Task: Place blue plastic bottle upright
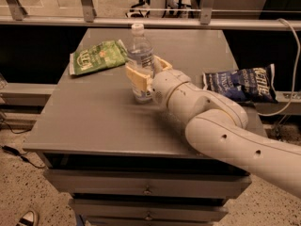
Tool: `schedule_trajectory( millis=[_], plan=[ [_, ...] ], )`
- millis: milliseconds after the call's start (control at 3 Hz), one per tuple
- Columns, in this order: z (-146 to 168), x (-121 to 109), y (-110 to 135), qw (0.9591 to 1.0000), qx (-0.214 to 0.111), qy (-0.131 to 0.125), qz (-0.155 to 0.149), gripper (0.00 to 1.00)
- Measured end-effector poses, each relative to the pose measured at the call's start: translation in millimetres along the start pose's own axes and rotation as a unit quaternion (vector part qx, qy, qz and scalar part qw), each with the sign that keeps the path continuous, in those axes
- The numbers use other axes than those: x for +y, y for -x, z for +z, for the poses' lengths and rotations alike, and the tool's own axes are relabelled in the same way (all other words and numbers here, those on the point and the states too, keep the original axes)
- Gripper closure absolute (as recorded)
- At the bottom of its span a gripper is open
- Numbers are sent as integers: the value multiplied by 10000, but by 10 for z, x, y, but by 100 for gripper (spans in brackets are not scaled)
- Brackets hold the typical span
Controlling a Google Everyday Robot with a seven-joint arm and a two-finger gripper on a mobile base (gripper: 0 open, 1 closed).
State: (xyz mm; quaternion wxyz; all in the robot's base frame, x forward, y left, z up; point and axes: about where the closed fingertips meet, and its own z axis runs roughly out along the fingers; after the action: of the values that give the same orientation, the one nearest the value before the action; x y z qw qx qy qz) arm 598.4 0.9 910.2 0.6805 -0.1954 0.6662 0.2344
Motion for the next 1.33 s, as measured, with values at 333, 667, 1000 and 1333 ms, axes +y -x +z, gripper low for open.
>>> schedule_trajectory(
  millis=[333, 667, 1000, 1333],
  plan=[
    [-81, 19, 54, 9997, -133, -103, -185, 100],
    [-162, 33, 134, 9990, -253, -192, -329, 100],
    [-203, 42, 163, 9985, -323, -252, -357, 100],
    [-150, 53, 186, 9982, -452, -264, -290, 100]
  ],
)
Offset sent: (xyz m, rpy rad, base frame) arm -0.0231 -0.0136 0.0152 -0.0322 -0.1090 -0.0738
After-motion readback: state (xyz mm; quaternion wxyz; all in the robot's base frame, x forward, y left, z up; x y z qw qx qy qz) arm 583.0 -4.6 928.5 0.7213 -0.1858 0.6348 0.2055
